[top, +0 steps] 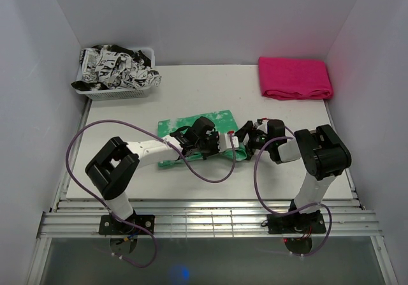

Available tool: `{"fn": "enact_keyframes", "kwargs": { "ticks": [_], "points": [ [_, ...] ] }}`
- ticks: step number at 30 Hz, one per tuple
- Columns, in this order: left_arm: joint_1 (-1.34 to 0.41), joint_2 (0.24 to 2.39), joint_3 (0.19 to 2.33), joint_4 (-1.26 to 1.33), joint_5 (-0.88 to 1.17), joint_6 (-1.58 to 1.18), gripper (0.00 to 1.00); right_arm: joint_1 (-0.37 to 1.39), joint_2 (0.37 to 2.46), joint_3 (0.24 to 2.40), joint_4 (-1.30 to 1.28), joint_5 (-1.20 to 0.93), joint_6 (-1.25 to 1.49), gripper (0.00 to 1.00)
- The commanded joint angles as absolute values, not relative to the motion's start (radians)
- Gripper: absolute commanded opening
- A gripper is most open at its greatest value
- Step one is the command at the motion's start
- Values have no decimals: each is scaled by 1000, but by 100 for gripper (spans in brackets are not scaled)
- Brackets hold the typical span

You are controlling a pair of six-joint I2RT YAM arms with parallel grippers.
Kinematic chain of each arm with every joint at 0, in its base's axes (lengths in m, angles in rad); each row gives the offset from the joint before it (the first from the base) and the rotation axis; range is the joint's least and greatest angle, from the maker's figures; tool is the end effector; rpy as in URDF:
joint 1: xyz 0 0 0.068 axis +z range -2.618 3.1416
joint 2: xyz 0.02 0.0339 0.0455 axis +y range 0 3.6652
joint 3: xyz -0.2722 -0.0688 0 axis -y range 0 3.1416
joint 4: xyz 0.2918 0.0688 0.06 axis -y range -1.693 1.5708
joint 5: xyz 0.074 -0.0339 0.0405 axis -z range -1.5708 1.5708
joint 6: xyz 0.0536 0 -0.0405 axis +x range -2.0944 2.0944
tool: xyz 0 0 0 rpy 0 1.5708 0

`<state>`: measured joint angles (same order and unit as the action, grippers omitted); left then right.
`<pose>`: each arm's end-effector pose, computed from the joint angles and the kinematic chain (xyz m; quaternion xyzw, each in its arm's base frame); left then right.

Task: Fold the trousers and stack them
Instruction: Neatly place the folded trousers to the corner

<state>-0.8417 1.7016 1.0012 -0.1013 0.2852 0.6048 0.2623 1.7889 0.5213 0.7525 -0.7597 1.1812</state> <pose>0.2582 -0.3117 0.1510 0.6472 0.6526 -0.1747 0.3532 0.3009 0.1190 0.0631 0.1884 0.8019 0.5495 0.1395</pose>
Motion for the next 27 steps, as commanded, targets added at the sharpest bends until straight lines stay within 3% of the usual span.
{"fn": "enact_keyframes", "kwargs": {
  "ticks": [1,2,4,5,6,7,10,16,20,21,23,27],
  "points": [
    [-844,1651,1016,-57,337,580,0,298,1848,552,827,-727,1218,94],
    [-844,1652,1014,-54,337,571,0,302,1855,557,837,-730,1218,98],
    [-844,1655,1019,-60,327,557,0,301,1856,581,835,-751,1200,76],
    [-844,1651,1022,-64,316,548,5,295,1852,594,831,-759,1187,65],
    [-841,1644,1025,-69,299,534,15,293,1845,638,804,-767,1163,43],
    [-836,1635,1028,-77,287,523,37,290,1839,667,754,-769,1088,32],
    [-787,1576,1034,-113,302,460,56,282,1801,805,545,-732,886,8],
    [-628,1415,1043,-198,298,393,64,265,1790,1194,110,-608,404,8],
    [-569,1341,1026,-233,226,368,79,212,1818,1335,16,-565,273,8],
    [-549,1327,1017,-233,213,362,88,203,1825,1362,2,-558,220,8],
    [-535,1299,988,-229,195,342,98,164,1842,1438,2,-538,172,8],
    [-506,1272,953,-224,181,311,98,91,1900,1605,-92,-583,29,8]
  ]
}}
